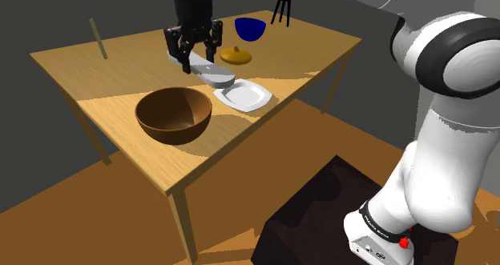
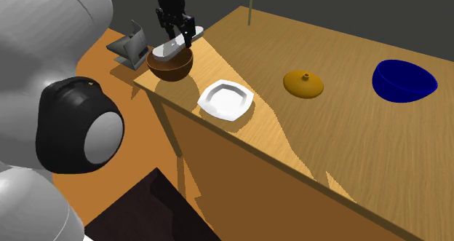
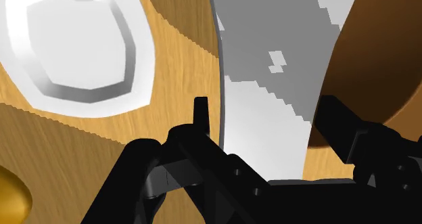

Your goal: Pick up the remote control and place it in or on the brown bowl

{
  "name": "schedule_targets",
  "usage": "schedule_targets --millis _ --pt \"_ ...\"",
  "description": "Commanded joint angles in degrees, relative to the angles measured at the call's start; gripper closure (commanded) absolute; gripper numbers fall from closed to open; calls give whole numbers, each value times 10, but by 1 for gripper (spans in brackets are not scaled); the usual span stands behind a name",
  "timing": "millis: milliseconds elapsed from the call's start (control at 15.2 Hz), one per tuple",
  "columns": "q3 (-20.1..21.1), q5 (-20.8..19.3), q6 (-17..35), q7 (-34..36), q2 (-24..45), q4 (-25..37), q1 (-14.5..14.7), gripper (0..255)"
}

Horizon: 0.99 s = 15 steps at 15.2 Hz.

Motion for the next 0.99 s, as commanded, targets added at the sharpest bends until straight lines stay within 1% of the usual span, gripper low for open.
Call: schedule_targets --millis 0,198,264,528,924 --pt "8 -8 -12 26 23 34 22 255" --pt "18 -24 -40 63 74 111 60 255" --pt "20 -32 -56 77 101 153 78 255" --pt "20 -24 -7 77 74 77 67 255" --pt "21 -17 54 78 49 -9 57 255"
